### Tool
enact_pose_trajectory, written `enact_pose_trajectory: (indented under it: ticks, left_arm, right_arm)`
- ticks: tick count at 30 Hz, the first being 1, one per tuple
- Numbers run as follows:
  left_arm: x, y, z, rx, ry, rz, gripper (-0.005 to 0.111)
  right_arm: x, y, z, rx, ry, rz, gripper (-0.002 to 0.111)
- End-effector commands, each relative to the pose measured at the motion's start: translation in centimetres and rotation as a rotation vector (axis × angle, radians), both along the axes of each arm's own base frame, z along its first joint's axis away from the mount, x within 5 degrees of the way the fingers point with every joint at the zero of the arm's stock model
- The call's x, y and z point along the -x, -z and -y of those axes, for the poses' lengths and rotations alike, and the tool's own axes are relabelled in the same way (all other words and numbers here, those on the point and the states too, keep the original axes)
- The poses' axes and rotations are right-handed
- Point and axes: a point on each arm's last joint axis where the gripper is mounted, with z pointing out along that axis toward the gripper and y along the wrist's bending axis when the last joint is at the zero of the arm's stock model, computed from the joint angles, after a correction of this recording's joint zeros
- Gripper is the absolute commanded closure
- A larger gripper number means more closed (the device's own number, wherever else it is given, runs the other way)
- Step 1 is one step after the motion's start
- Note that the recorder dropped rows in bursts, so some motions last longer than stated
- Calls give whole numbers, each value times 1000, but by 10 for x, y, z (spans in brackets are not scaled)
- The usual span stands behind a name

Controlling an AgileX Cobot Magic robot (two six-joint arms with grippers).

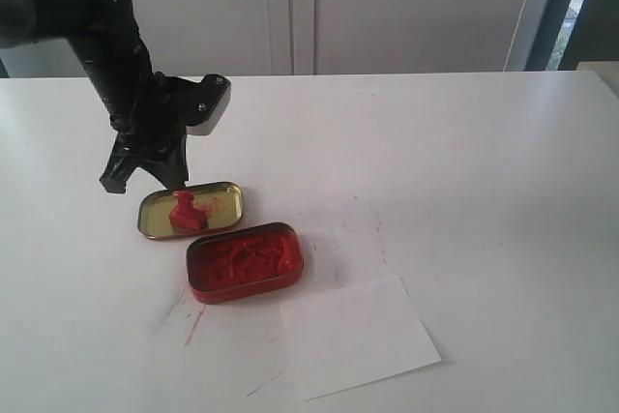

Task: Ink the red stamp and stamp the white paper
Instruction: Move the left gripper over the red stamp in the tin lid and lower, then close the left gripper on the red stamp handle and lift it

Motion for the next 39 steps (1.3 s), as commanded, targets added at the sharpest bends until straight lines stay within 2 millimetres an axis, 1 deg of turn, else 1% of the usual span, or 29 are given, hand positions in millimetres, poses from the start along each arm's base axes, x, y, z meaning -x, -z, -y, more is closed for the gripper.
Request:
enact_pose_trajectory:
  ticks: [1,3,7,12,15,21,25,30,33,39]
  left_arm:
    - [2,-2,2,-18,-5,-8,76]
    - [2,1,2,-20,-5,-12,73]
    - [0,4,3,-18,-8,-5,73]
    - [-2,15,4,-26,-6,-27,73]
    - [-3,18,5,-27,-7,-29,73]
    - [-5,33,6,-39,-8,-62,73]
    - [-5,41,10,-43,-1,-78,73]
    - [-5,45,16,-46,13,-63,73]
    - [-5,48,16,-49,11,-70,73]
    - [-5,48,16,-52,12,-66,73]
  right_arm:
    - [0,1,0,3,-1,2,103]
    - [0,1,0,3,-1,2,103]
    - [0,1,0,3,-1,2,103]
    - [0,1,0,3,-1,2,103]
    - [0,1,0,3,-1,2,103]
    - [0,1,0,3,-1,2,103]
    - [0,1,0,3,-1,2,103]
    - [0,1,0,3,-1,2,103]
    - [0,1,0,3,-1,2,103]
    - [0,1,0,3,-1,2,103]
